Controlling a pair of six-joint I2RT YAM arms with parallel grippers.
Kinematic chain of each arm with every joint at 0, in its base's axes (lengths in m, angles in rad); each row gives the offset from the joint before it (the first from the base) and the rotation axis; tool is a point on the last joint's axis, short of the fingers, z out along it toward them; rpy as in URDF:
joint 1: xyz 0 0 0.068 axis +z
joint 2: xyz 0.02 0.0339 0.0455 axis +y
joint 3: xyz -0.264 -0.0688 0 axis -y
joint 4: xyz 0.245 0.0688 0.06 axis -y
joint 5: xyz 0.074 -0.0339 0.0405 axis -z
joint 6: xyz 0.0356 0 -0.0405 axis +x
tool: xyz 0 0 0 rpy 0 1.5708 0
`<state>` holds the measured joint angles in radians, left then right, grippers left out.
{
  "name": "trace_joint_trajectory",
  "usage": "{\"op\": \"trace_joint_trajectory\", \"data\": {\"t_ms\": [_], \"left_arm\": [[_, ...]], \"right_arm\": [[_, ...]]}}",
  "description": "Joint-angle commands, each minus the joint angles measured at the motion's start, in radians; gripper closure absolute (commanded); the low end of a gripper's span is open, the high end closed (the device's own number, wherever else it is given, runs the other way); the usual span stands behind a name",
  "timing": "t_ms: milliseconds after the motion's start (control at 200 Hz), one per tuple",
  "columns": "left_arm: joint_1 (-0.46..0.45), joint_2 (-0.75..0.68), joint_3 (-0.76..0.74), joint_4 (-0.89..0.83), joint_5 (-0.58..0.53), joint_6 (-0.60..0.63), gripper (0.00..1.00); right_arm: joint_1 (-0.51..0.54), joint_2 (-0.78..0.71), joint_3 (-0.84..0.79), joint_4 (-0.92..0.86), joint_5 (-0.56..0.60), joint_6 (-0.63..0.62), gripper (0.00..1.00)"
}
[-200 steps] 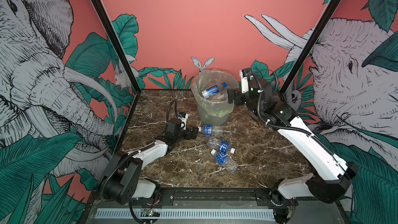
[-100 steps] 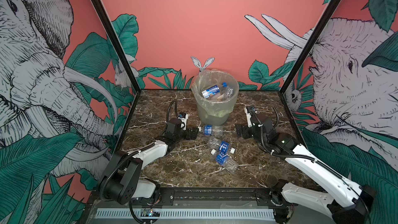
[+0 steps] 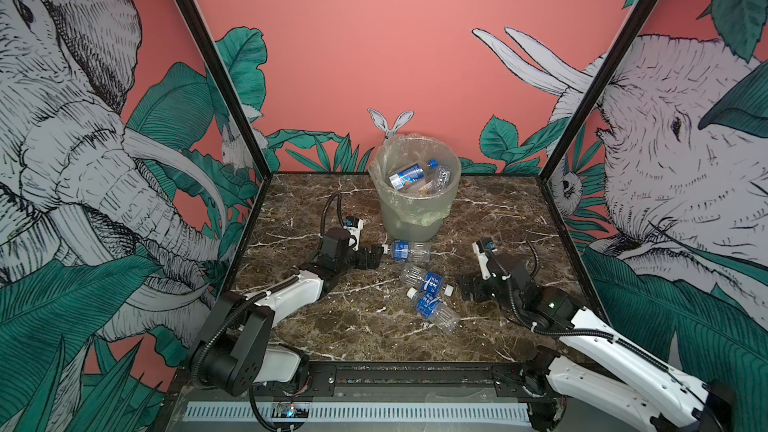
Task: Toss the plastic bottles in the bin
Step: 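Lower the right gripper onto the white-capped blue-labelled bottle near the robot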
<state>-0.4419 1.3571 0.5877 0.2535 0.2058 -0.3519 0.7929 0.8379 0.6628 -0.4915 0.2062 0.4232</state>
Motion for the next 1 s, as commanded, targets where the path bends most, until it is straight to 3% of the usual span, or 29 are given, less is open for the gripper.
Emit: {"op": "trace_joint_trajectory", "data": {"t_ms": [0,235,650,995], "left_arm": [[0.005,-0.007,-0.017,0.020,0.018,-0.012,0.04],[0.006,-0.005,-0.016,0.021,0.024,-0.013,0.04],[0.005,-0.004,-0.016,0.031,0.040,-0.019,0.04],[0.005,-0.015,-0.016,0.025,0.043,-0.019,0.04]], "right_arm": [[0.083,0.022,-0.005,-0.001,0.050,0.032,0.06],[0.224,0.092,-0.001,-0.010,0.119,0.085,0.07],[0.382,0.340,0.083,0.033,0.084,0.122,0.11],[0.401,0.487,0.137,-0.003,0.156,0.105,0.12]]}}
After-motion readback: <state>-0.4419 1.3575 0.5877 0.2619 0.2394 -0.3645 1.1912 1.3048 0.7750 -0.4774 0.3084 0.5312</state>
